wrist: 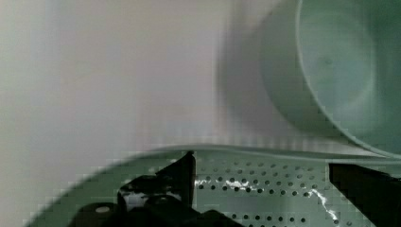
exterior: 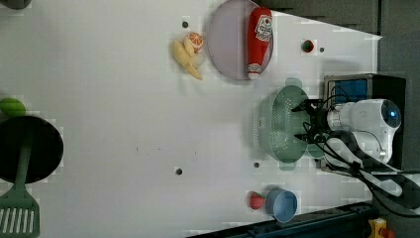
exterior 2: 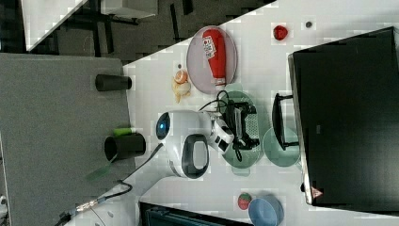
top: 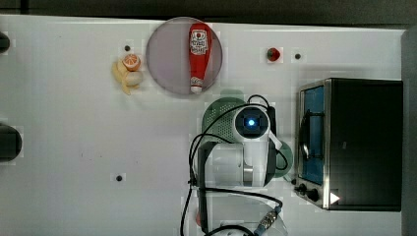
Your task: Drag strainer left to right.
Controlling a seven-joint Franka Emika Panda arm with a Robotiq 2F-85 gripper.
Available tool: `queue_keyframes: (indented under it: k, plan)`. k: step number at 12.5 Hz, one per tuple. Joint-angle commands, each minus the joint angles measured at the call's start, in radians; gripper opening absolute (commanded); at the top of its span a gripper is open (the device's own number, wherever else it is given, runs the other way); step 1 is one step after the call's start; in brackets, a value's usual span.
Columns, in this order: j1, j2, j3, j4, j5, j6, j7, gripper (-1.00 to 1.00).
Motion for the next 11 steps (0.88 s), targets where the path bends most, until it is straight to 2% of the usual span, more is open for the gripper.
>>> queue_keyframes:
  k: [1,5,8,11]
  plan:
    - [-0.001,-0.064,0.033,-0.019,-0.002,-0.004,-0.118,1.00]
    - [-0.001,-0.245,0.084,-0.030,0.003,-0.062,-0.551,1.00]
    - [0.001,-0.411,0.103,0.001,0.024,-0.231,-0.592,1.00]
    - [0.006,-0.578,0.149,0.063,0.065,-0.497,-0.592,1.00]
